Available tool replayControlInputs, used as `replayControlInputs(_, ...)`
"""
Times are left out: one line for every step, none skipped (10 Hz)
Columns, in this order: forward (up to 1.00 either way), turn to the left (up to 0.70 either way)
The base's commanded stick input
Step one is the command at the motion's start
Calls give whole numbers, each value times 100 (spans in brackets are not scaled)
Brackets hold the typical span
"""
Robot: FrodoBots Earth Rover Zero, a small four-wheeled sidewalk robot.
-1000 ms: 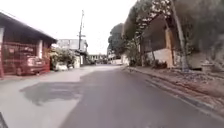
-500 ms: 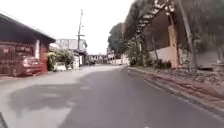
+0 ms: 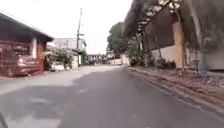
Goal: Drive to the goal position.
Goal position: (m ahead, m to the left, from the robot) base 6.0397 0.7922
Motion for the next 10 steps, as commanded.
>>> replayControlInputs(70, 0)
replayControlInputs(70, 0)
replayControlInputs(70, 0)
replayControlInputs(70, 0)
replayControlInputs(70, 0)
replayControlInputs(70, 0)
replayControlInputs(70, 0)
replayControlInputs(70, 0)
replayControlInputs(70, 0)
replayControlInputs(70, 0)
